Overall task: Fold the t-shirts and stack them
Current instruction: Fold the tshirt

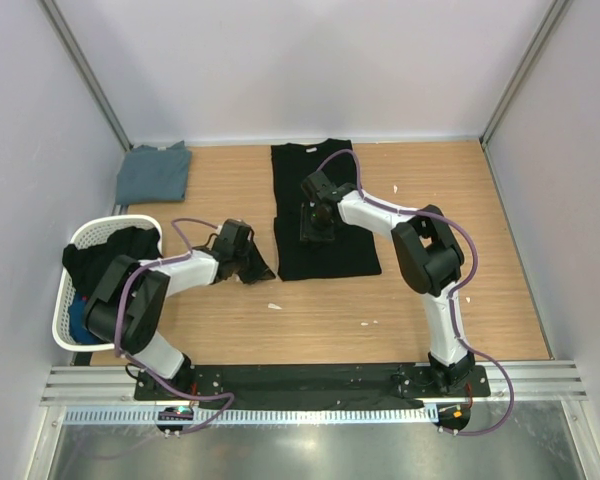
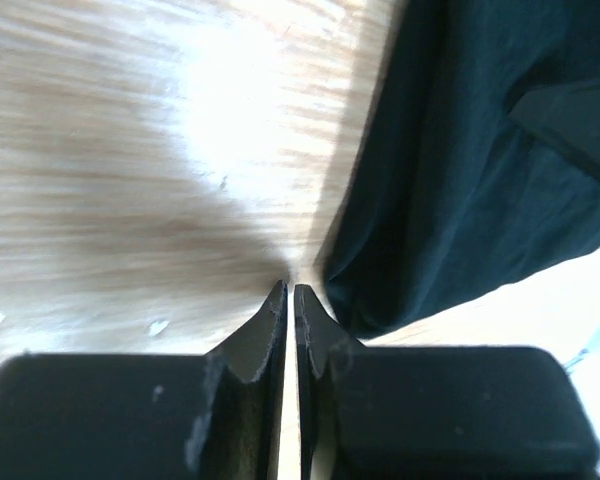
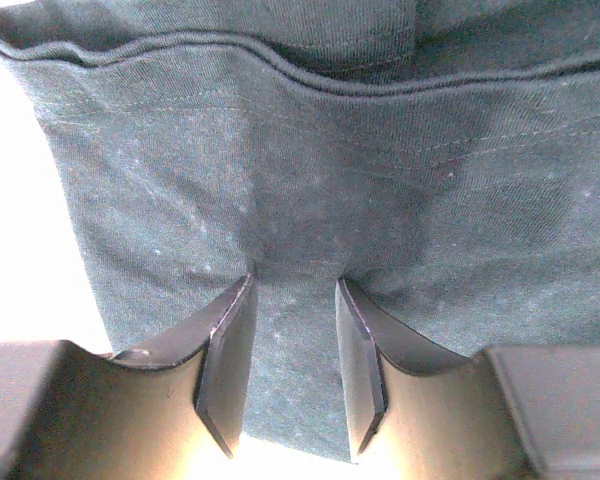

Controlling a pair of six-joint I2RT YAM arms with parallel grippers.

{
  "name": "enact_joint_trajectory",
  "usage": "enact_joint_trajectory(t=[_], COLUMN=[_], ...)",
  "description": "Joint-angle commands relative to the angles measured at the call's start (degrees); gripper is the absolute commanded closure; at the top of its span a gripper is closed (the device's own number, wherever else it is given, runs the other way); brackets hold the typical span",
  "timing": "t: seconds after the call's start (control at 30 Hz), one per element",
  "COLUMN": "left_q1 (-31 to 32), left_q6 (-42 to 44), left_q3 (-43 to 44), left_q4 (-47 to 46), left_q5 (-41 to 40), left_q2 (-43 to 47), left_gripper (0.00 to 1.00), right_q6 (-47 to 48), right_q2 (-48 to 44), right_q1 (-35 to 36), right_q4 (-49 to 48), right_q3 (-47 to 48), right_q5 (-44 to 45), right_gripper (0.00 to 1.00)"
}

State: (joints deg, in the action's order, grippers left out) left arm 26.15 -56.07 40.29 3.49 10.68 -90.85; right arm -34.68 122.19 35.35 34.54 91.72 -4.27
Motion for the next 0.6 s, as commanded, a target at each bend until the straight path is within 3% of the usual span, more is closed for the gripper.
enact_joint_trajectory(t=[0.0,0.27,0.47,0.53,0.57], left_q1=[0.13,0.30,0.83,1.70,2.14], left_q6=[4.74,15.63,20.83,20.74,20.74], left_q3=[1.36,1.19,2.68,3.73,4.44], left_q4=[6.88,2.59,-1.46,-1.38,-1.20], left_q5=[-2.42,0.91,7.16,6.73,6.29], left_q2=[3.21,11.48,8.59,6.57,5.60], left_gripper=[0.94,0.87,0.69,0.54,0.51], right_q6=[-0.39,0.57,0.05,-0.13,-0.22], right_q2=[2.88,2.53,2.53,2.44,2.61], right_q1=[-0.02,-0.02,-0.02,0.07,-0.02], right_q4=[0.70,0.87,0.88,0.70,0.53], right_q3=[0.30,0.56,0.56,0.48,0.30], right_q5=[3.39,2.34,1.99,1.90,1.90], right_gripper=[0.57,0.57,0.57,0.57,0.57])
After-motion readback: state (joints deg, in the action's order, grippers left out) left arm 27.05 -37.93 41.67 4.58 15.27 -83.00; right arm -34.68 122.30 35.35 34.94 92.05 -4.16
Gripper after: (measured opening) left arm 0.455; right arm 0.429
